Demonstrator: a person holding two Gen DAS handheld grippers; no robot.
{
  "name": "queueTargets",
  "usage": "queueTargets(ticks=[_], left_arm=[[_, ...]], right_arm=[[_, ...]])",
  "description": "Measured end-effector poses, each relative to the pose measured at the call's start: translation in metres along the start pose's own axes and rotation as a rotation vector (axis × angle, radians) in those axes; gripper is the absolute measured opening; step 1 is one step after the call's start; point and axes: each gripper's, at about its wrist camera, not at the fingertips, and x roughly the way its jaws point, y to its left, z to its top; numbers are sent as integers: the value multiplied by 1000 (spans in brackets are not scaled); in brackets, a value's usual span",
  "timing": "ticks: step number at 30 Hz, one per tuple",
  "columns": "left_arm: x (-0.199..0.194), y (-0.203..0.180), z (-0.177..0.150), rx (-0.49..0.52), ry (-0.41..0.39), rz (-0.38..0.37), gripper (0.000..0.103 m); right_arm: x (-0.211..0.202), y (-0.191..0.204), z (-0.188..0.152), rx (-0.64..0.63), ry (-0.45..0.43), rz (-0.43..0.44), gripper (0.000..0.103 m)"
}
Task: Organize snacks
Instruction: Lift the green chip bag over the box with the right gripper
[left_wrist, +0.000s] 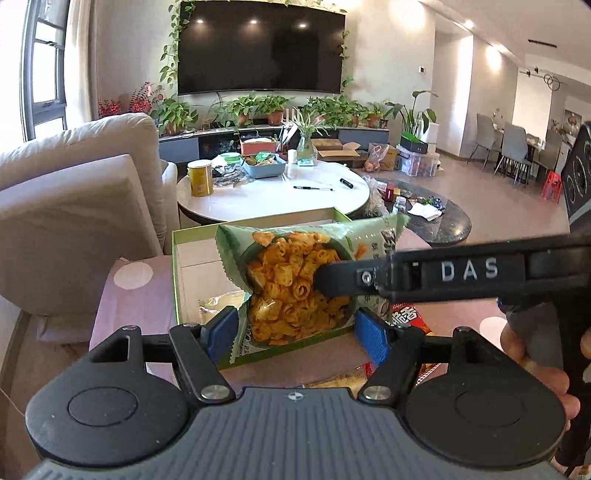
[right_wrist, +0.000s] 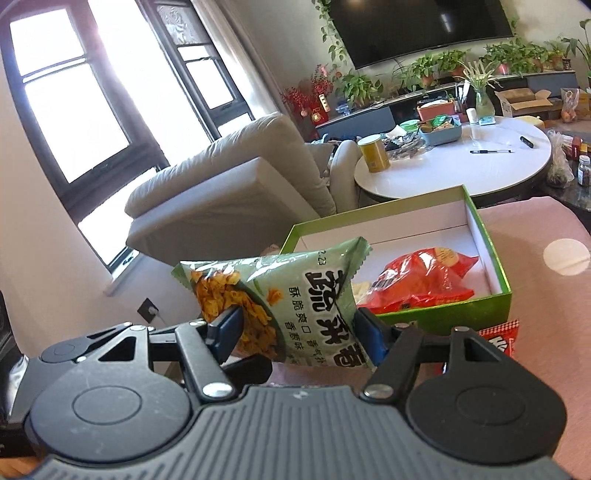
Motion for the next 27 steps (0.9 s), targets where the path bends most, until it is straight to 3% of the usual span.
queueTargets(ticks=[27], left_arm=[[83, 20, 39, 17, 119, 74, 67]], right_arm=[[61, -34, 35, 38, 48, 11, 72]])
